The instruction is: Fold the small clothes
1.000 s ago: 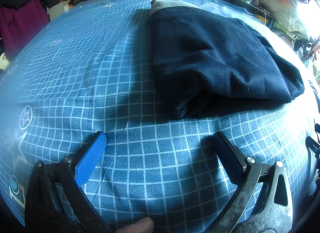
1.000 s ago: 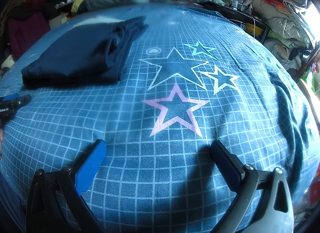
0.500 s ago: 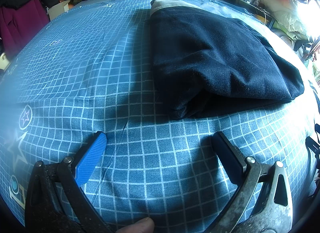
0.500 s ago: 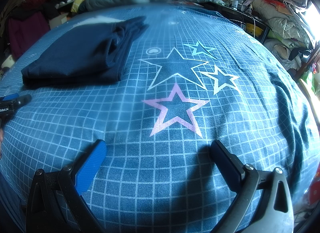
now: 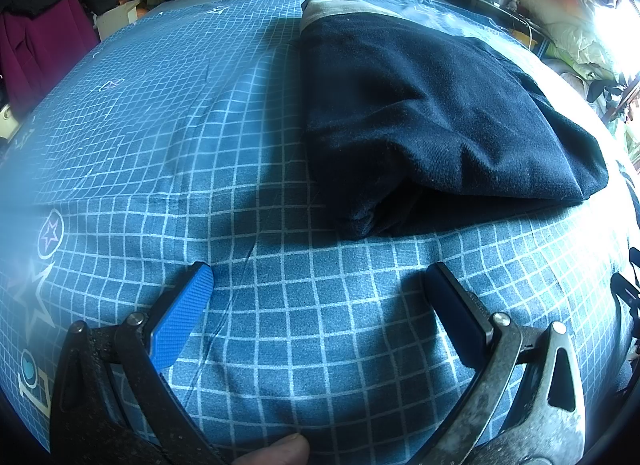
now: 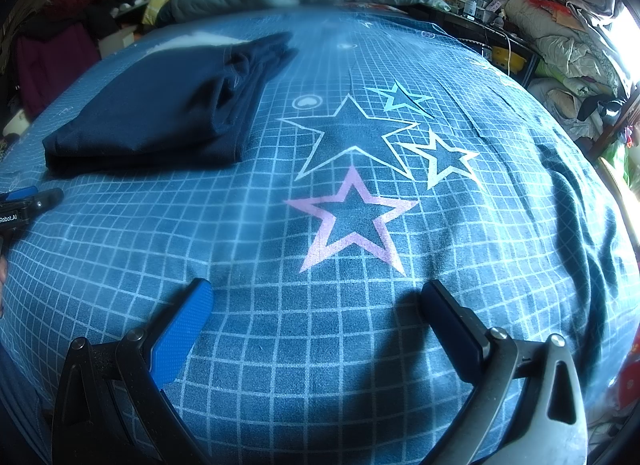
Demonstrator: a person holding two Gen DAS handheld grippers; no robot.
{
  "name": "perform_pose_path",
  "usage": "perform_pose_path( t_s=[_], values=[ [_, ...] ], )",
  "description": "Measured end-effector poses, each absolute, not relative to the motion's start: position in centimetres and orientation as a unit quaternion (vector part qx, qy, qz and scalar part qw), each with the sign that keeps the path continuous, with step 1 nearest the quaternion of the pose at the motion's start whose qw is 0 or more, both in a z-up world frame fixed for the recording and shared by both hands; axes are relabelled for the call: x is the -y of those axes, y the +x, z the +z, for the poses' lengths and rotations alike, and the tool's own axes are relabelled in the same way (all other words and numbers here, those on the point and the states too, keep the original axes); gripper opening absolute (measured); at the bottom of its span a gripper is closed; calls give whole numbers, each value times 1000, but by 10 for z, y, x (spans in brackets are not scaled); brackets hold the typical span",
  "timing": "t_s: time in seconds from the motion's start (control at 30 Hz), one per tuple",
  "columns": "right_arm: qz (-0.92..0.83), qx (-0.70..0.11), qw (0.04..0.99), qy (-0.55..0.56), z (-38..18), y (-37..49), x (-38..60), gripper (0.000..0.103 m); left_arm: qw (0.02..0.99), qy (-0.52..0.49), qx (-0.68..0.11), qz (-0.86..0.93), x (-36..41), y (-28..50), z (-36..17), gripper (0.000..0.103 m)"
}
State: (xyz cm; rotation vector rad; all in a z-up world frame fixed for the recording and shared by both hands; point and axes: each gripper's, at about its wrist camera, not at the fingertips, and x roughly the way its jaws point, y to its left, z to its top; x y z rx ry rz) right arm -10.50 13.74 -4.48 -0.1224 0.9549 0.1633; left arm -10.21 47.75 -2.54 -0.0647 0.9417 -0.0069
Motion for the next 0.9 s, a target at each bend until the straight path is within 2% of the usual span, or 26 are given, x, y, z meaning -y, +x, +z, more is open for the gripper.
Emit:
perform_pose_path(
  t_s=[0.9],
  values=[
    [78,-458,883,-59,-45,-106,-138,103,890,-30,-455,-1,-474,-99,-26,103]
  ],
)
